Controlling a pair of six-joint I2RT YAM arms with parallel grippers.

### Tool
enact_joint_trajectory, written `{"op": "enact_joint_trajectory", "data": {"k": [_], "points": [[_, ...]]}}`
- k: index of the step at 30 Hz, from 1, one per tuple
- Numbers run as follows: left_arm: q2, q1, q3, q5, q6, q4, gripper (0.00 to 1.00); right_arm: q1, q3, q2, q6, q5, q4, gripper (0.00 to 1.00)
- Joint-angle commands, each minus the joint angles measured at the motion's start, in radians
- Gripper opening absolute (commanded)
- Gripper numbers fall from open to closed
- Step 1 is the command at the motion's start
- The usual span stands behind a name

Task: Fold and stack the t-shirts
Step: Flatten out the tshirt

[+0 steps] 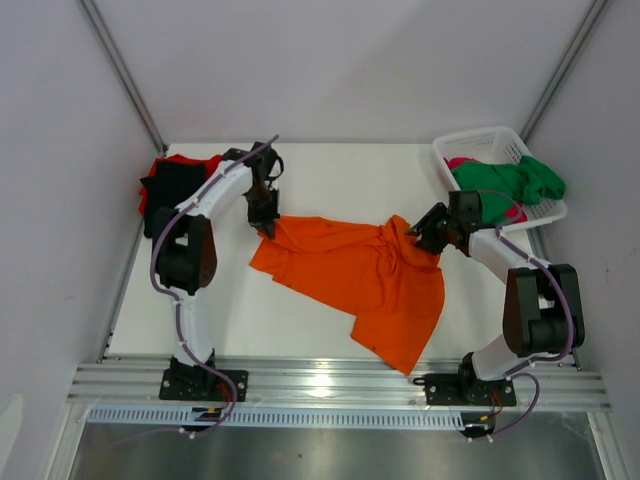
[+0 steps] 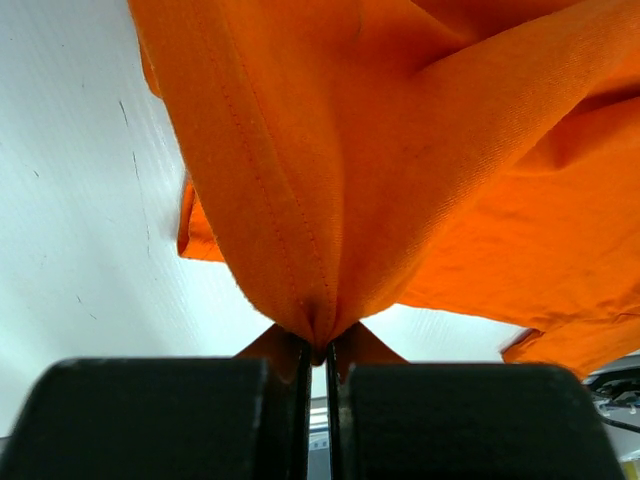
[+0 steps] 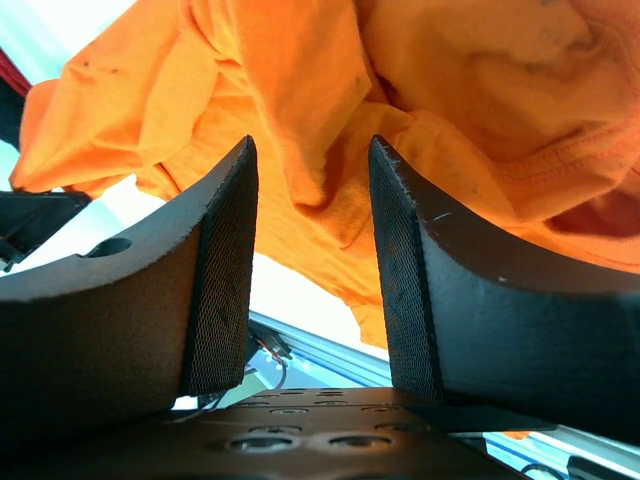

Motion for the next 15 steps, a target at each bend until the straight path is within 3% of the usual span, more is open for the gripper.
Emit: {"op": "enact_joint_trajectory", "data": {"k": [1,11,15], "points": [[-0.045,0.006,-0.011,0.016,-0.012,0.015,0.01,-0.003,0.007,0.014,-0.011,-0.022,0.069,0.48],[-0.059,0.006,-0.043,0.01,-0.019,0.026,0.01,-0.003,0.069,0.123,-0.045,-0.003,0.092,0.48],[-0.07,0.006,-0.052,-0.002,-0.021,0.029,0.01,-0.005,0.076,0.142,-0.056,0.006,0.104,0.38]]}}
